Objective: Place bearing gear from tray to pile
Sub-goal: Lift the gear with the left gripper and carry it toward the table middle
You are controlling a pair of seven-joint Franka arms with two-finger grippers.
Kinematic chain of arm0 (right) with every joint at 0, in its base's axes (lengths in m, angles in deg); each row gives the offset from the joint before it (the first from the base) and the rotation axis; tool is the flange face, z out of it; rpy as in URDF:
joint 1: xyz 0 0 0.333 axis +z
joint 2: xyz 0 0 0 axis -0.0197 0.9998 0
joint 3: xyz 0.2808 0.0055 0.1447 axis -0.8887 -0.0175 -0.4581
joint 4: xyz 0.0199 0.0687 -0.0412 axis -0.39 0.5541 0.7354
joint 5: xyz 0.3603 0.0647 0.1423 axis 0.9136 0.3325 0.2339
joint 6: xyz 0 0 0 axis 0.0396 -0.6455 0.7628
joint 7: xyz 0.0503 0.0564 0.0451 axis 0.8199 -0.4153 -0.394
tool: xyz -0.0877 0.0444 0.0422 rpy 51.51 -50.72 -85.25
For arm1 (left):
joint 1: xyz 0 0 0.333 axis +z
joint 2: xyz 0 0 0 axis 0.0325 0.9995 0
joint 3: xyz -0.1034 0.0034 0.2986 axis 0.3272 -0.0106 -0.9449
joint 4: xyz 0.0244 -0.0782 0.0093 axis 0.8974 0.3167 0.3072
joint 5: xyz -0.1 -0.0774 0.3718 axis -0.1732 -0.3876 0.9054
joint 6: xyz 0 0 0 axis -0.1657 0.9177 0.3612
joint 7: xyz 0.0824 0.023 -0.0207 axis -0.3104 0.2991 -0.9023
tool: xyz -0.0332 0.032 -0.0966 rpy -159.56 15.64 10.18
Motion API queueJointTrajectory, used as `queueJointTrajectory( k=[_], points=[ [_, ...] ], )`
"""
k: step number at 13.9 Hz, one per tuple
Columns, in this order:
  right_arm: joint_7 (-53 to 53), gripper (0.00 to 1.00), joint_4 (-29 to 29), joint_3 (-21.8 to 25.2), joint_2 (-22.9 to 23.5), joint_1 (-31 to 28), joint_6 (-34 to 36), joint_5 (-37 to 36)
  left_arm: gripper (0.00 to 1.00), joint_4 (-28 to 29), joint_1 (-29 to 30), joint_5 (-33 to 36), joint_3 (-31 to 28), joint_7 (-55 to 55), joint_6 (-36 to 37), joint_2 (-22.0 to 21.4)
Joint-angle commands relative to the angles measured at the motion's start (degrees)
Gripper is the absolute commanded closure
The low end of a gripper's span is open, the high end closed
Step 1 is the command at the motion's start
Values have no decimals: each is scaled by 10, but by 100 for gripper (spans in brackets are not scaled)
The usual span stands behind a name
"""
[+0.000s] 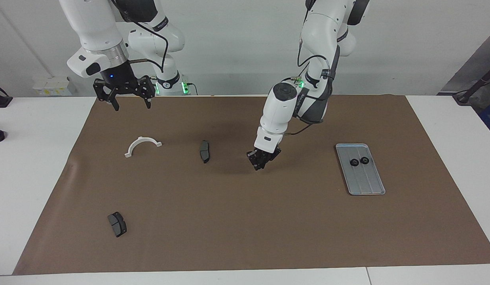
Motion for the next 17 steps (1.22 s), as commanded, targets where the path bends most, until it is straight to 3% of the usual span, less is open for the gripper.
queueJointTrajectory(
  k=[1, 5, 6, 7, 10, 11, 13, 17],
  points=[
    [0, 0, 14, -4, -14, -7, -6, 13, 100, -14, -12, 12, -10, -41, -42, 25],
    [-2, 0, 10, -4, -15, -6, -2, 12, 100, -14, -31, 11, -10, -61, -103, 57],
    [-2, 0, 10, -4, -15, -6, 10, 12, 86, -13, -31, 12, -10, -72, -106, 57],
    [-1, 0, 7, -4, -16, -5, 26, 12, 59, -12, -30, 12, -10, -75, -110, 58],
    [2, 0, 10, -5, -19, -8, 34, 13, 5, -9, -29, 12, -10, -75, -117, 58],
    [2, 0, 11, -5, -20, -8, 34, 13, 0, -9, -29, 12, -12, -76, -108, 57],
    [0, 0, 12, -5, -20, -8, 34, 13, 0, -15, -25, 13, -16, -76, -53, 46],
    [1, 0, 18, -4, -20, -9, 27, 14, 0, -8, 36, 16, -28, -18, 78, -62]
  ],
)
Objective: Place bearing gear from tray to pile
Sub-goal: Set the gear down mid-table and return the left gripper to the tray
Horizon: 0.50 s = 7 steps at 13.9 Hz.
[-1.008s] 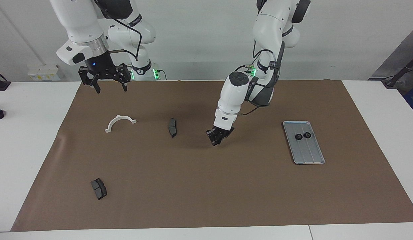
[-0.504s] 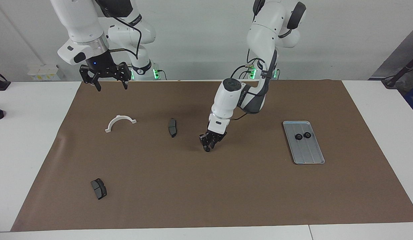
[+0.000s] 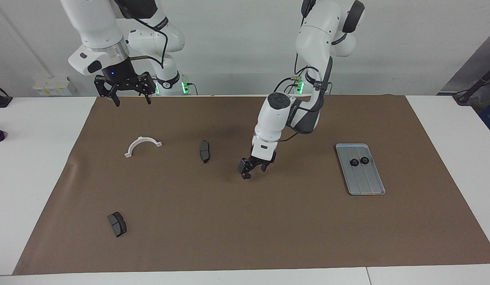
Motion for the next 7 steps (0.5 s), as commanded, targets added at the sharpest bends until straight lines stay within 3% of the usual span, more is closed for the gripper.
queueJointTrajectory(
  k=[1, 4, 7],
  points=[
    [-1, 0, 26, -4, -12, -7, -9, 14, 0, 15, 61, 13, 0, 66, 97, -83],
    [0, 0, 31, -4, -5, -1, -20, 34, 0, 15, 122, 13, -1, 112, 161, -109],
    [-6, 0, 69, -4, 5, 20, -92, 35, 0, 24, 192, 13, -2, 118, 202, -115]
  ],
)
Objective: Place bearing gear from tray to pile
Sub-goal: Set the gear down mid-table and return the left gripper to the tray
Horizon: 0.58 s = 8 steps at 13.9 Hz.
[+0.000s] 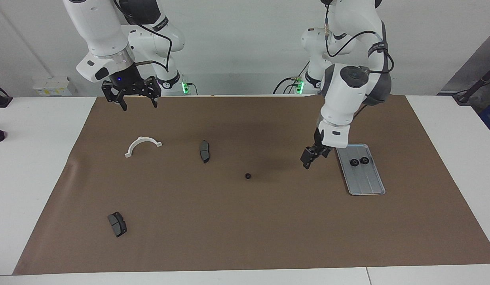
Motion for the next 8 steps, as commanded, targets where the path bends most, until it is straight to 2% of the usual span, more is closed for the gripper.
queueJointTrajectory(
  k=[1, 4, 8],
  points=[
    [-11, 0, 38, -1, 19, 21, -60, 13, 0, 39, 58, 11, 6, 16, 18, -20],
    [-28, 0, 46, -1, 80, 48, -148, 13, 0, 140, 128, 11, 6, 79, -3, -61],
    [-88, 0, 45, -1, 170, 98, -276, 13, 0, 249, 180, 11, 6, 86, -91, -96]
  ],
)
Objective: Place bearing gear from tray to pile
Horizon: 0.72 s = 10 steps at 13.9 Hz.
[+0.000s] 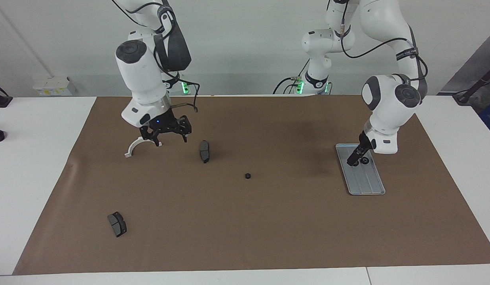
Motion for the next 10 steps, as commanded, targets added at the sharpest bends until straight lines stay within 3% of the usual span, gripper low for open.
queueJointTrajectory(
  k=[1, 3, 4, 6, 8, 10],
  points=[
    [-48, 0, -7, 0, 59, 19, -79, 12, 0, 95, 23, 8, 7, -3, -62, -52],
    [-84, 0, -22, 0, 99, 61, -115, 1, 0, 112, 23, 8, 7, -18, -100, -48],
    [-96, 0, -36, 1, 121, 80, -124, 1, 6, 111, 23, 8, 7, -27, -107, -43],
    [-134, 0, -80, 1, 162, 112, -119, -26, 18, 111, 25, 7, 7, -27, -143, -27],
    [-229, 0, -149, 1, 224, 164, -94, -82, 22, 110, 24, 7, 7, -29, -169, -6],
    [-247, 0, -186, 0, 255, 170, -84, -117, 28, 108, 24, 7, 7, -29, -173, -2]
  ],
)
